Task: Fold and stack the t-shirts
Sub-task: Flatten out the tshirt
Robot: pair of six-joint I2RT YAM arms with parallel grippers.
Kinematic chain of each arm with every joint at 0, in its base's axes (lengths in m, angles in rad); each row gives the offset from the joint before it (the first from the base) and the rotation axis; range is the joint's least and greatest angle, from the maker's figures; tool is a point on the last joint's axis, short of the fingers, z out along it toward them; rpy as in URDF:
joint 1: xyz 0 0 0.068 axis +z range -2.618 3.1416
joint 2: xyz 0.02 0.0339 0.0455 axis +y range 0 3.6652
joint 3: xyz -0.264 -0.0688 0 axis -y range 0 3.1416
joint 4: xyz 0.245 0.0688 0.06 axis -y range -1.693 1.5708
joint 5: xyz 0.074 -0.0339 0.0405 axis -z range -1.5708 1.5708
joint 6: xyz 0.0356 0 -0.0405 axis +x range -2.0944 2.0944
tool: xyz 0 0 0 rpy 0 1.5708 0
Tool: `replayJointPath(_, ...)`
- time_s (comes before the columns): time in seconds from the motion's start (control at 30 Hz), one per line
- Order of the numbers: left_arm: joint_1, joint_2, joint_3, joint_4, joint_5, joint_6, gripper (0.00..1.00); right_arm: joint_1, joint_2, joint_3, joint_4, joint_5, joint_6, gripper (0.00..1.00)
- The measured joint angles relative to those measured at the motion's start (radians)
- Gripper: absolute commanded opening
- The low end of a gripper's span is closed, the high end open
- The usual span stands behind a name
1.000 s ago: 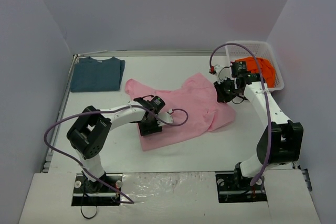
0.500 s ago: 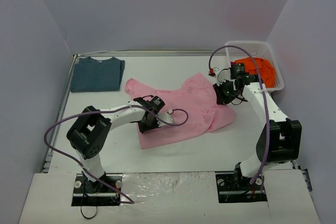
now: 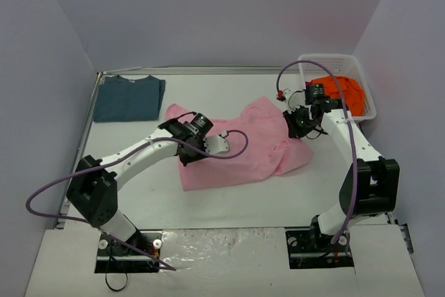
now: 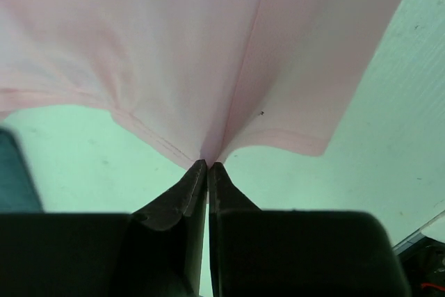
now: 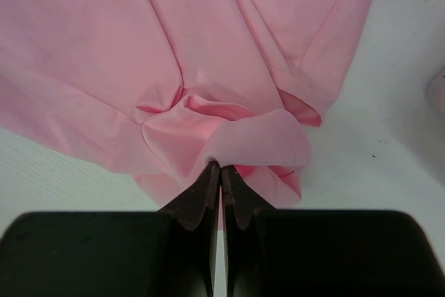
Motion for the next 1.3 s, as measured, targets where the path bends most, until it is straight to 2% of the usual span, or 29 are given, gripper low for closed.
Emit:
replayJointPath(0.1, 0.018, -0.076, 0.041, -0.020, -0.030, 0.014, 0.02, -0.002, 0.000, 0.007, 0.000, 0.022, 0.000, 0.00)
replayJointPath(0.2, 0.086, -0.121, 0.068, -0.032, -0.064, 0.030, 0.02, -0.011, 0.000, 0.038, -0.001, 0.048, 0.002, 0.00)
replayJointPath(0.37, 0.267, -0.111, 0.145, -0.037, -0.146, 0.031, 0.02, -0.052, 0.042, 0.175, -0.001, 0.098, 0.012, 0.00)
replayJointPath(0.5, 0.362, -0.079, 0.224, -0.032, -0.191, 0.017, 0.02, -0.079, 0.104, 0.290, 0.000, 0.102, 0.031, 0.00)
replayJointPath(0.73, 0.383, -0.058, 0.306, -0.024, -0.199, -0.010, 0.02, -0.078, 0.131, 0.386, 0.006, 0.074, 0.048, 0.00)
replayJointPath(1.03, 0.388, -0.088, 0.268, -0.039, -0.186, -0.026, 0.02, -0.079, -0.036, 0.288, -0.048, -0.012, -0.001, 0.00)
replayJointPath(1.3, 0.392, -0.217, 0.184, -0.122, 0.020, -0.024, 0.02, -0.080, -0.184, 0.188, -0.143, -0.048, -0.047, 0.00)
